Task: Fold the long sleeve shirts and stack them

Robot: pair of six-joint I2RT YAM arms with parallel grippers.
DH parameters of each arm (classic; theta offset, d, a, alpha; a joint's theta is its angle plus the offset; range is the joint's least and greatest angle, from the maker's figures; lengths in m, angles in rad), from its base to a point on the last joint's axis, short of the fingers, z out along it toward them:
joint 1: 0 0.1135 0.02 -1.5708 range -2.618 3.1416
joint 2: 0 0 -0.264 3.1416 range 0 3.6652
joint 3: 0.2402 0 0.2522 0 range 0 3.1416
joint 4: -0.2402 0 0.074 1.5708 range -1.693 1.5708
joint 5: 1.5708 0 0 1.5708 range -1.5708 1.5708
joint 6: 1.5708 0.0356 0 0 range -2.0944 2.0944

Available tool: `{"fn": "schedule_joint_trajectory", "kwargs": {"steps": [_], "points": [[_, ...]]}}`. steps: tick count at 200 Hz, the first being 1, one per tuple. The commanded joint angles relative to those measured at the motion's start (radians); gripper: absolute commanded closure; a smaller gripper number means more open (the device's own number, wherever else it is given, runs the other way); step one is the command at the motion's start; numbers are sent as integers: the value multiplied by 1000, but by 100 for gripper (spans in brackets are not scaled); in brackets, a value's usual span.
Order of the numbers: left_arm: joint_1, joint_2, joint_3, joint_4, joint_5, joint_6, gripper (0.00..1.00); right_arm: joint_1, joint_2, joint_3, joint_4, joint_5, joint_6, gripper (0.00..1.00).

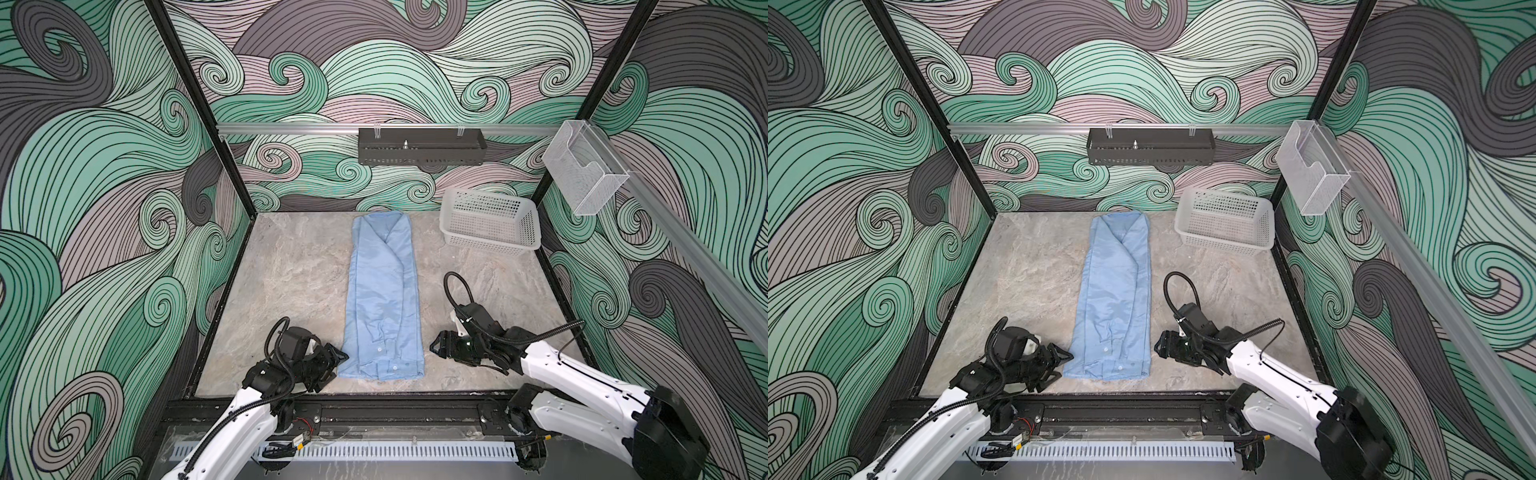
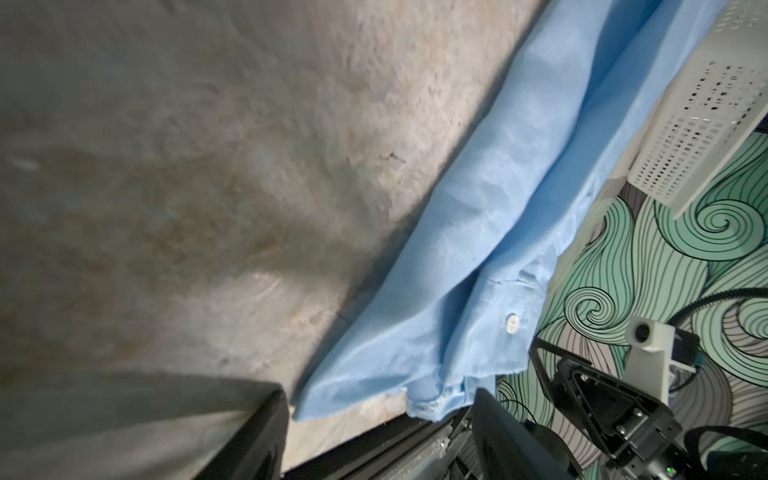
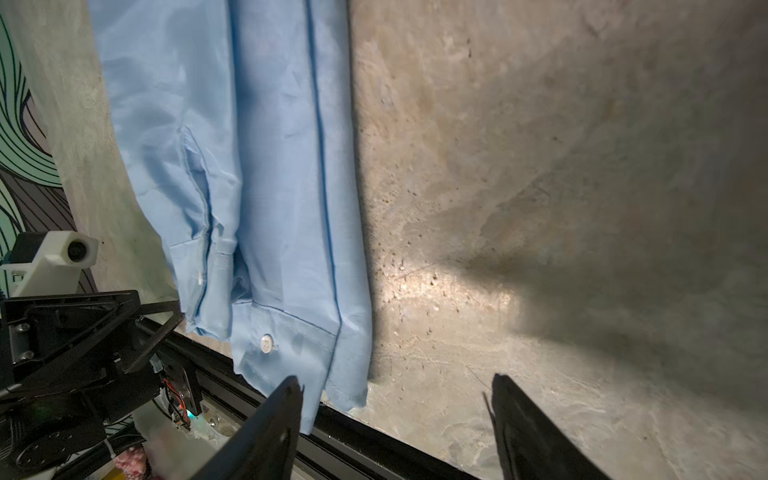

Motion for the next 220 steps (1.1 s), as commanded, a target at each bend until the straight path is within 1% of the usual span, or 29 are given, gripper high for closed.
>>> {"fn": "schedule_joint_trajectory", "kwargs": {"steps": [1, 19, 47, 70, 104, 111, 134, 153, 172, 189, 201, 202, 204, 206, 207, 220], "points": [[-7, 59, -44, -24, -1, 31, 32, 15, 5, -43, 122, -51, 88, 29], [-7, 71, -67, 8, 6, 27, 34, 35, 31, -63, 182, -64, 123, 29], [-9, 73, -100, 85, 9, 1, 46, 69, 103, -95, 302, -84, 181, 29], [-10, 85, -105, 120, 11, 0, 51, 104, 168, -111, 394, -92, 221, 28], [-12, 124, -104, 184, 17, -4, 60, 156, 233, -101, 466, -94, 258, 27], [-13, 134, -104, 199, 18, -4, 62, 164, 240, -103, 474, -94, 265, 27], [-24, 172, -90, 245, 17, -3, 65, 180, 250, -111, 489, -93, 289, 27], [-29, 214, -78, 277, 20, 2, 69, 187, 228, -122, 468, -87, 303, 24], [-35, 251, -73, 320, 29, 8, 74, 195, 207, -137, 459, -72, 318, 23], [-39, 276, -73, 358, 33, 8, 79, 201, 232, -141, 489, -72, 339, 26], [-42, 293, -68, 375, 40, 12, 82, 209, 272, -138, 540, -79, 359, 31], [-42, 294, -68, 375, 41, 12, 83, 209, 275, -138, 545, -79, 360, 32], [-42, 296, -66, 375, 41, 12, 88, 213, 282, -136, 553, -79, 363, 33], [-43, 299, -64, 374, 42, 14, 98, 216, 290, -135, 559, -78, 367, 34], [-43, 300, -62, 372, 41, 14, 100, 216, 294, -134, 564, -78, 368, 34], [-44, 304, -52, 358, 43, 22, 100, 227, 340, -128, 619, -84, 388, 42]]}}
